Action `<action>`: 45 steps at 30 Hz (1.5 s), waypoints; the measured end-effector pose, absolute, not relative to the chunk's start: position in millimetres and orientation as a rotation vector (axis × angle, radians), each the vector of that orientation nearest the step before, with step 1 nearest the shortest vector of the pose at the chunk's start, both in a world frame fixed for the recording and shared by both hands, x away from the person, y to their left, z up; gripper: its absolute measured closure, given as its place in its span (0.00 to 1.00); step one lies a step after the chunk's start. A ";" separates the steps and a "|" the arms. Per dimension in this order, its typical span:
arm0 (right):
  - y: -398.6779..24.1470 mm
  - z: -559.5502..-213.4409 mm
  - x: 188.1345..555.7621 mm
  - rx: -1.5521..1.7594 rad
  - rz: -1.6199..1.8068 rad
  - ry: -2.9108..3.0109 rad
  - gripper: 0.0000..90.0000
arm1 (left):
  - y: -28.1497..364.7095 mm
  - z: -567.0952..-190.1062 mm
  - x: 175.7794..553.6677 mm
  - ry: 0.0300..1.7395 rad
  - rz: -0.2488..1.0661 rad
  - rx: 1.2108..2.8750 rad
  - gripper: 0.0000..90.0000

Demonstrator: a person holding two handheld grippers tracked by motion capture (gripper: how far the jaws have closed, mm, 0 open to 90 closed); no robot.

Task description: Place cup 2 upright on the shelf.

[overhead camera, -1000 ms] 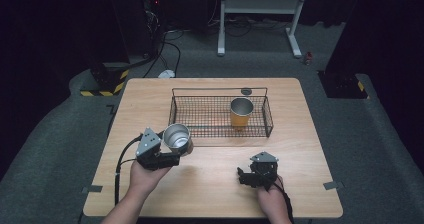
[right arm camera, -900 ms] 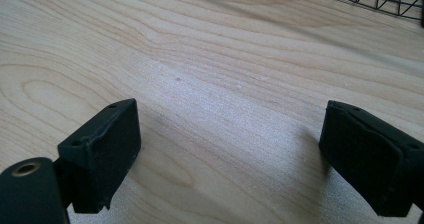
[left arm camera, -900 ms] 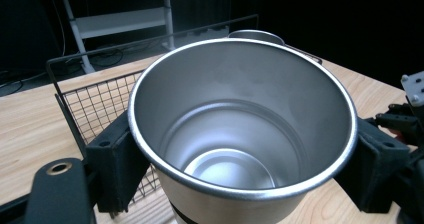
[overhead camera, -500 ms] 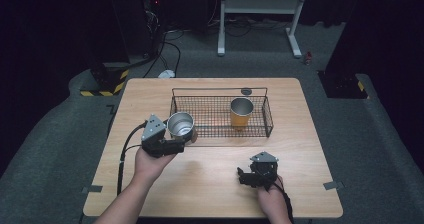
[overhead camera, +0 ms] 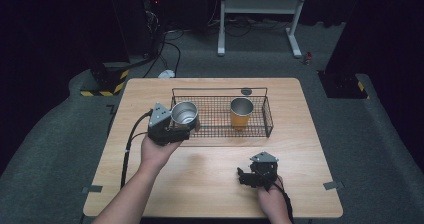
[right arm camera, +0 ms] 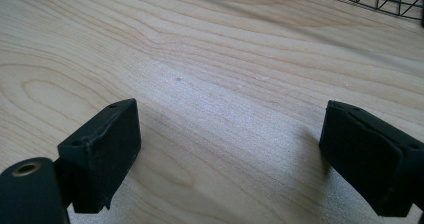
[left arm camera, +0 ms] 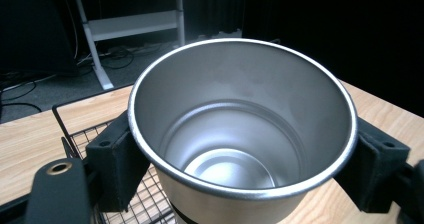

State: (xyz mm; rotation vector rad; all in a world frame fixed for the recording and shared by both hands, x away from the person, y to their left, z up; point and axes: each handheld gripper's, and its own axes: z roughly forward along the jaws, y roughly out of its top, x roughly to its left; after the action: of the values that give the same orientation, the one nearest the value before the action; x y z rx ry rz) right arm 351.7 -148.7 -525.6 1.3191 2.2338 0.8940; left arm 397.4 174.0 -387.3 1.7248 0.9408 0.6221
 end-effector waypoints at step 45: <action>-148.0 -525.5 350.6 1.320 0.896 2.234 0.11 | 145.3 -415.2 483.3 1.121 0.608 1.747 0.21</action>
State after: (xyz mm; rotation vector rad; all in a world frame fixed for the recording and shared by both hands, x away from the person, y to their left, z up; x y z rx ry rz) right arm 350.6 -148.0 -525.5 1.3202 2.2337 0.8959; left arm 483.3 145.3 -415.2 1.7469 1.1209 0.6078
